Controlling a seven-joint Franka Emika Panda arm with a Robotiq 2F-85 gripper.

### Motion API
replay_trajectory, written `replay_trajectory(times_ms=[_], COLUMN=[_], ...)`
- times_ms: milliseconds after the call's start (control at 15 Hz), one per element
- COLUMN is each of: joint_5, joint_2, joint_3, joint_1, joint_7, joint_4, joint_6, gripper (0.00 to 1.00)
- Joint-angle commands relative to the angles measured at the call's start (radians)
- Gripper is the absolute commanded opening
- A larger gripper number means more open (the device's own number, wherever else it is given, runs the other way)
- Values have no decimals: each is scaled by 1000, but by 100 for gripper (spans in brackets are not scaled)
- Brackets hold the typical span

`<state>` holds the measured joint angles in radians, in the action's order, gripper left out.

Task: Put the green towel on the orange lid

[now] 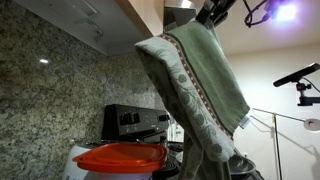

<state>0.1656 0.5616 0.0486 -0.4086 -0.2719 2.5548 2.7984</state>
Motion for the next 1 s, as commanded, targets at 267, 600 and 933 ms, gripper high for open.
replay_trajectory(times_ms=[267,600,933], joint_5=[-5,-6,14], joint_2=[17,21,70], joint_3=[-14,-14,-11], joint_1=[34,35,7], joint_7=[10,11,17], joint_4=[-3,-3,-29], joint_6=[19,19,26], gripper=[11,11,3])
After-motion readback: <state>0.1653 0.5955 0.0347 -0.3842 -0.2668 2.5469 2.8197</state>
